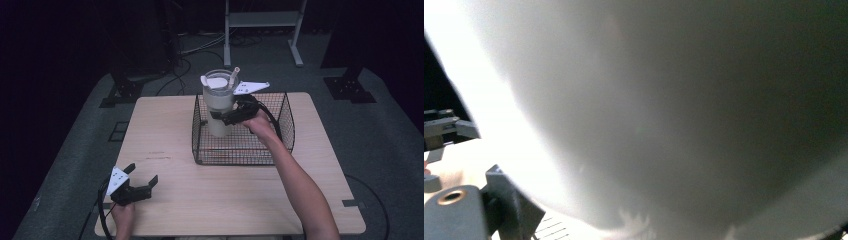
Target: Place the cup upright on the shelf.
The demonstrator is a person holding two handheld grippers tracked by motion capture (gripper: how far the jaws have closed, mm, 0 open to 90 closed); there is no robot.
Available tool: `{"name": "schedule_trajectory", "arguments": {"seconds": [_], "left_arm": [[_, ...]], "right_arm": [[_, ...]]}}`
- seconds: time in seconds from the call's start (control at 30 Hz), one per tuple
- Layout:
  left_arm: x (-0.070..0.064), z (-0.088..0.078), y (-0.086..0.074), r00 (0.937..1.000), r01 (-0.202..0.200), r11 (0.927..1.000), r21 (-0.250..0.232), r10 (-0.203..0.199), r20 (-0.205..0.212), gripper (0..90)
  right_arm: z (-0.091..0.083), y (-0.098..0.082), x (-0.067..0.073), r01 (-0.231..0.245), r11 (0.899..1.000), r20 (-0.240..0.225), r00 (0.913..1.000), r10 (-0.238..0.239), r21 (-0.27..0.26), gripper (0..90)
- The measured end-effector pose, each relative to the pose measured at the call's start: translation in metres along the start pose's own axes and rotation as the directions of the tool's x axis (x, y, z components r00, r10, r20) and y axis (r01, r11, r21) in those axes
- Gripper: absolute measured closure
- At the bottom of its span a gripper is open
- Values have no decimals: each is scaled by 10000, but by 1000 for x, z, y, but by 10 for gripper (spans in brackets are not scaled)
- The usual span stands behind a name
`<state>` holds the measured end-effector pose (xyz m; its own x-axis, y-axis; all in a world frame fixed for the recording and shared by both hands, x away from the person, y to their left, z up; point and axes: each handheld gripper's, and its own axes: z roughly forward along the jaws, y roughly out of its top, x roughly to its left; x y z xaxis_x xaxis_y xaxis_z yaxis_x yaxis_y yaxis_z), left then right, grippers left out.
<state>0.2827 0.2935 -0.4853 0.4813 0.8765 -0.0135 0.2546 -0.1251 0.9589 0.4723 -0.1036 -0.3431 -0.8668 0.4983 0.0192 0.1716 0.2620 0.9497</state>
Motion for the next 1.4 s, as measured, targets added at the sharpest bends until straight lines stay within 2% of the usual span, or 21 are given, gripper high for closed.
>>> {"name": "schedule_trajectory", "arguments": {"seconds": [0.2, 0.73, 0.9, 1.0, 1.27, 1.4], "left_arm": [[0, 0, 0, 10000, 26, 10000, -14, -26, -1, 0], [0, -1, 0, 10000, -8, 10000, -15, 8, 1, 0], [0, 0, 0, 10000, -9, 10000, -23, 9, 9, 0], [0, 0, 0, 10000, -1, 10000, -60, 1, 12, 0], [0, 0, 0, 10000, 49, 10000, -80, -49, 29, 0], [1, 0, 0, 10000, 56, 10000, -62, -56, 39, 0]], "right_arm": [[8, -5, -5, -244, 9997, -59, 9997, 244, 84, 84], [21, -24, -15, -471, 9984, 123, 9988, 467, 315, 84], [26, -35, -21, -569, 9964, 68, 9984, 566, 621, 84], [30, -39, -21, -404, 9953, -6, 9992, 406, 882, 83], [39, -48, -23, -337, 9910, 126, 9994, 323, 1299, 83], [43, -52, -26, -323, 9857, 265, 9992, 283, 1652, 83]]}}
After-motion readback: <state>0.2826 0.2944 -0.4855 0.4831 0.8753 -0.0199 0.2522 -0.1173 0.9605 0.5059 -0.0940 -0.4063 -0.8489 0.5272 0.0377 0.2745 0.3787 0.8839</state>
